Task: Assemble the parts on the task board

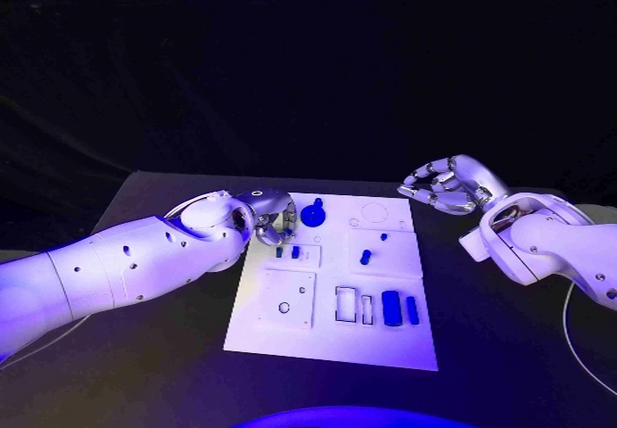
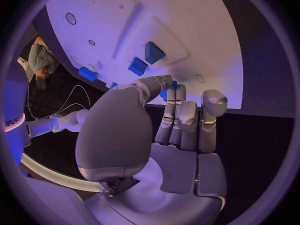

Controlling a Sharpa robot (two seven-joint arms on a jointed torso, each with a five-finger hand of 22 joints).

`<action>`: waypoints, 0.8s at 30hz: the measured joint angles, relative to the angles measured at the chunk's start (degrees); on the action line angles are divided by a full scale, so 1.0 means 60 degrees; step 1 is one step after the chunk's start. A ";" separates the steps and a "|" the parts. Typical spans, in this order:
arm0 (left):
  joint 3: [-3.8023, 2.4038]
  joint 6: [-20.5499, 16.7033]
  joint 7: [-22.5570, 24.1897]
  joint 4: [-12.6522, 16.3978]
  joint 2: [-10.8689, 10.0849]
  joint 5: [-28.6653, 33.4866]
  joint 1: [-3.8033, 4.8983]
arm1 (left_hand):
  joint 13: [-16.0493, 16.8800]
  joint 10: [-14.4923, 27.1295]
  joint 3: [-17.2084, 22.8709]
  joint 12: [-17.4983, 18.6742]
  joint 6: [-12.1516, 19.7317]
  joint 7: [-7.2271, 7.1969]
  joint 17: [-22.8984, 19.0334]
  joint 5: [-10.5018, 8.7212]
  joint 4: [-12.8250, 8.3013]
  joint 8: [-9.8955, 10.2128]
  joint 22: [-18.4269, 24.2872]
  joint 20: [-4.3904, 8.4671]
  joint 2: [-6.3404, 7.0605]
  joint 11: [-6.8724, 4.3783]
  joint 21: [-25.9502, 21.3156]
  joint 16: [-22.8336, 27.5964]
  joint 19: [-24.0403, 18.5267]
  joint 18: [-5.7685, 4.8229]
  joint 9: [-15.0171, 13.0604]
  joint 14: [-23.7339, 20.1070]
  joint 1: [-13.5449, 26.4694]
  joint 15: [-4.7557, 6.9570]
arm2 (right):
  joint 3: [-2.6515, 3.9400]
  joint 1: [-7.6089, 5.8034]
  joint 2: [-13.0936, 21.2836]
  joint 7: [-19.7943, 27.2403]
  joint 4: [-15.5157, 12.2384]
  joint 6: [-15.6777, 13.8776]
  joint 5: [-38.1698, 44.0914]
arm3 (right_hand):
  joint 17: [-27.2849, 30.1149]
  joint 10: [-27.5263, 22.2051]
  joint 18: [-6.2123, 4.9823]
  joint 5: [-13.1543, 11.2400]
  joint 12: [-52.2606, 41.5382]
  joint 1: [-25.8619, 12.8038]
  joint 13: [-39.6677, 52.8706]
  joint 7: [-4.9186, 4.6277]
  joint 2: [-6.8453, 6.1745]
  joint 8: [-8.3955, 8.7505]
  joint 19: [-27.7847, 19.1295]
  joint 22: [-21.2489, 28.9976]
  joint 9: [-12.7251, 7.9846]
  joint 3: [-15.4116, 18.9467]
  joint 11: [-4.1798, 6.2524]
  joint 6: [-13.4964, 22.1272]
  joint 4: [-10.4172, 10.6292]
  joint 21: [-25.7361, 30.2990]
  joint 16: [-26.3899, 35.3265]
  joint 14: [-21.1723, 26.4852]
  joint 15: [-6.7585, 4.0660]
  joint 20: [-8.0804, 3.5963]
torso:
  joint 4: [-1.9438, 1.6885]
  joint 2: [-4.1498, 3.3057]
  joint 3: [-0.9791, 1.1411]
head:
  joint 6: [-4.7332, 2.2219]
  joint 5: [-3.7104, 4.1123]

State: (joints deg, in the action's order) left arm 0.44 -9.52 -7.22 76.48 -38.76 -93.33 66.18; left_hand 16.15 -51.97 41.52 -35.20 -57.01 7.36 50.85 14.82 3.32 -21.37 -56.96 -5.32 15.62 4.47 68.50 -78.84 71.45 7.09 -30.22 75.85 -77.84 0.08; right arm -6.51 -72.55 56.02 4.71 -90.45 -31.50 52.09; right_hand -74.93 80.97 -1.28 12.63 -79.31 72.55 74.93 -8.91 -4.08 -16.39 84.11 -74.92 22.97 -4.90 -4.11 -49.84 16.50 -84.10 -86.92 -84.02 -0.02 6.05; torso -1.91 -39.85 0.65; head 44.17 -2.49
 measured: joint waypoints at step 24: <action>0.0001 0.0012 -0.0002 -0.0021 0.0017 0.0048 0.0000 | -0.0149 0.0284 0.0027 0.0248 0.0011 0.0058 -0.0324 -0.0002 0.0027 0.0084 0.0196 -0.0084 0.0025 0.0127 -0.0195 0.0068 -0.0223 0.0000 -0.0353 -0.0171 0.0101 -0.0170 | 0.0001 -0.0001 0.0008 0.0000 -0.0019 -0.0007 0.0000 | 0.0002 0.0000 0.0001 0.0000 0.0000 0.0000 -0.0002 0.0000 0.0000 -0.0042 0.0000 0.0003 0.0000 0.0000 0.0000 0.0000 0.0000 0.0000 0.0000 0.0000 0.0000 0.0000 | -0.0005 0.0001 -0.0003 | -0.0003 0.0000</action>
State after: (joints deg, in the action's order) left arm 0.44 -9.44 -7.24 76.35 -38.66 -93.04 66.18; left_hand 15.26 -50.27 41.68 -33.71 -56.94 7.71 48.91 14.81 3.48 -20.86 -55.78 -5.83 15.76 5.23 67.33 -78.43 70.11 7.09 -32.34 74.83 -77.23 -0.94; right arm -6.50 -72.56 56.07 4.71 -90.57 -31.54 52.09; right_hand -74.92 80.97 -1.27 12.63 -79.31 72.55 74.92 -8.91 -4.08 -16.64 84.11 -74.91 22.97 -4.90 -4.11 -49.84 16.50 -84.10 -86.92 -84.03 -0.02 6.05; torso -1.94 -39.85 0.64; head 44.15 -2.49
